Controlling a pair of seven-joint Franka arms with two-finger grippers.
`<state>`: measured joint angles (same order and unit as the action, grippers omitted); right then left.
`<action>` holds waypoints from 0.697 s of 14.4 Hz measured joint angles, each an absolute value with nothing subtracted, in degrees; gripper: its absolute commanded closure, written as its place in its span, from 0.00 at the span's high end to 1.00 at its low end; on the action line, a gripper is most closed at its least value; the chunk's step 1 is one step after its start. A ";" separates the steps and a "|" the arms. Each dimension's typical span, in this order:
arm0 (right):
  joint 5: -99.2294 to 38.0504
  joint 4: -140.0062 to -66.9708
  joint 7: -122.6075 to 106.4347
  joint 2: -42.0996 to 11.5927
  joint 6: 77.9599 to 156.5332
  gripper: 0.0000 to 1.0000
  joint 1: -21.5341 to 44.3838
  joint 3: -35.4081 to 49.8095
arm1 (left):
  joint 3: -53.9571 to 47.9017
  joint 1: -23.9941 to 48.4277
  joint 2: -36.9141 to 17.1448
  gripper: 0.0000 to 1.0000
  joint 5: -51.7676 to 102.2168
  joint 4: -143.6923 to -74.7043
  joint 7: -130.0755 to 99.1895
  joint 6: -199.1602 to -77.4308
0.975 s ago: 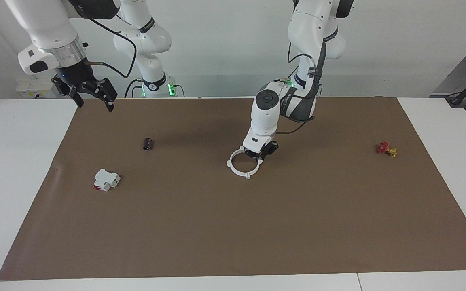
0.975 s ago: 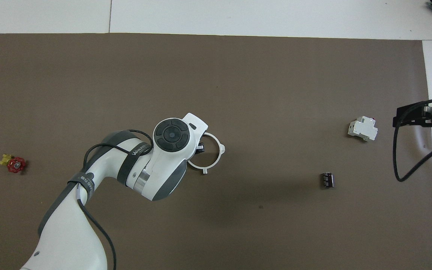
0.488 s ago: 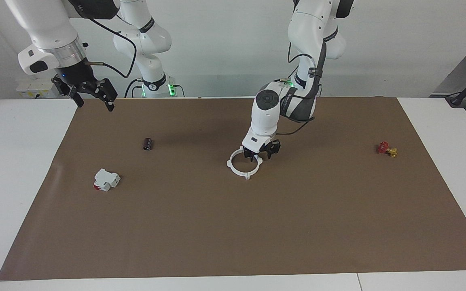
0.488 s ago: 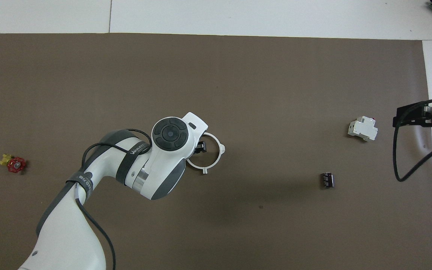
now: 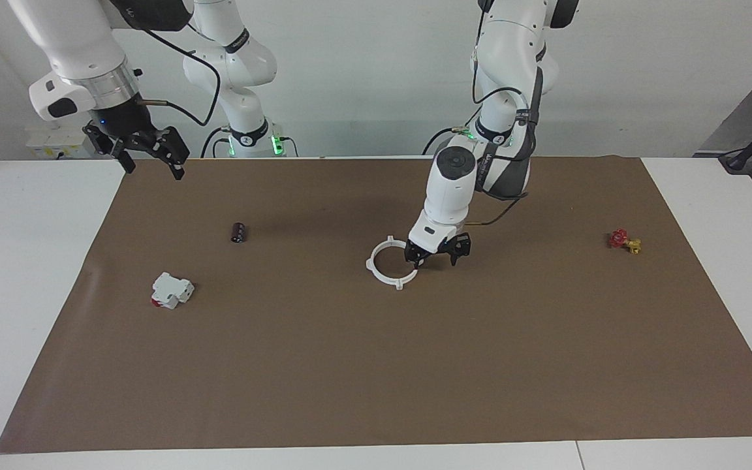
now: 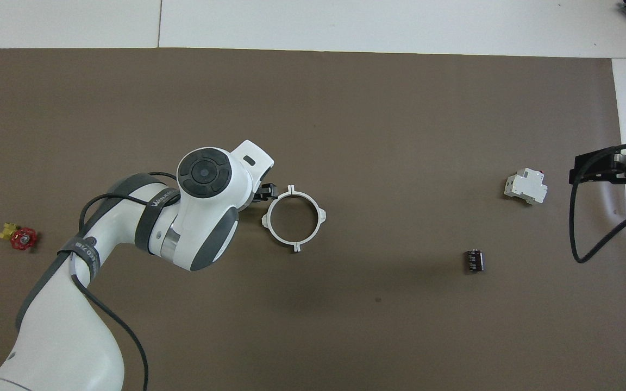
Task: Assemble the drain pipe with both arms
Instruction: 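Open the left gripper and release the white ring onto the mat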
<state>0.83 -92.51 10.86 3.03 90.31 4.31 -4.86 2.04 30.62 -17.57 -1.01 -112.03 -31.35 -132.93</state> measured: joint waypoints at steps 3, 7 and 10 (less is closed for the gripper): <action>0.83 -92.51 10.86 3.03 90.31 1.00 4.31 -4.86 | 2.03 29.01 -17.58 0.99 -1.01 -113.11 -30.08 -134.51; 0.83 -92.51 10.86 3.03 90.31 1.00 4.31 -4.86 | 1.42 29.06 -17.59 0.99 -1.01 -117.17 -29.80 -142.23; 0.83 -92.51 10.86 3.03 90.31 1.00 4.31 -4.86 | 1.18 29.38 -17.58 0.99 -1.01 -118.52 -29.67 -144.18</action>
<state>0.83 -92.51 10.86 3.03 90.31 4.31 -4.86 1.18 29.38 -17.58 -1.01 -118.52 -29.67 -144.18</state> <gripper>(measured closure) 0.000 0.009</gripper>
